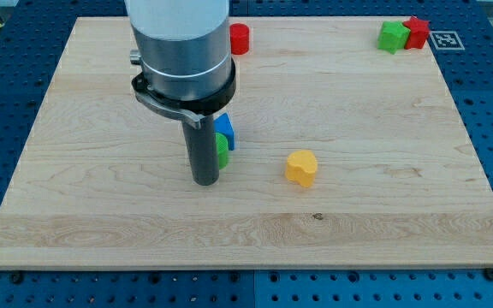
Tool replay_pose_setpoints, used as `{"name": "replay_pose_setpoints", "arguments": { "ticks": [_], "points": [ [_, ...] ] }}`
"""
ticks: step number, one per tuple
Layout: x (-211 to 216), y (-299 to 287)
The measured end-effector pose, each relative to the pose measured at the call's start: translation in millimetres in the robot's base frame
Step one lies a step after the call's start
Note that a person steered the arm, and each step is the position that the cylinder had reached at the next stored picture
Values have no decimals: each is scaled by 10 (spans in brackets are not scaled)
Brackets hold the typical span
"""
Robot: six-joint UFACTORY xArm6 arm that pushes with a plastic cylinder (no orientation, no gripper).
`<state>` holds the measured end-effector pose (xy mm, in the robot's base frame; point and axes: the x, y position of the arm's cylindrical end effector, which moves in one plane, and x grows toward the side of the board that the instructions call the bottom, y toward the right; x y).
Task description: Move the green circle along with blue triangle to the center
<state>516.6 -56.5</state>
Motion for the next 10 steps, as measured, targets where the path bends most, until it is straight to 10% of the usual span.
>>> {"name": "replay_pose_setpoints", "arguments": {
  "ticks": [10],
  "points": [
    [-785,762]
  ]
}}
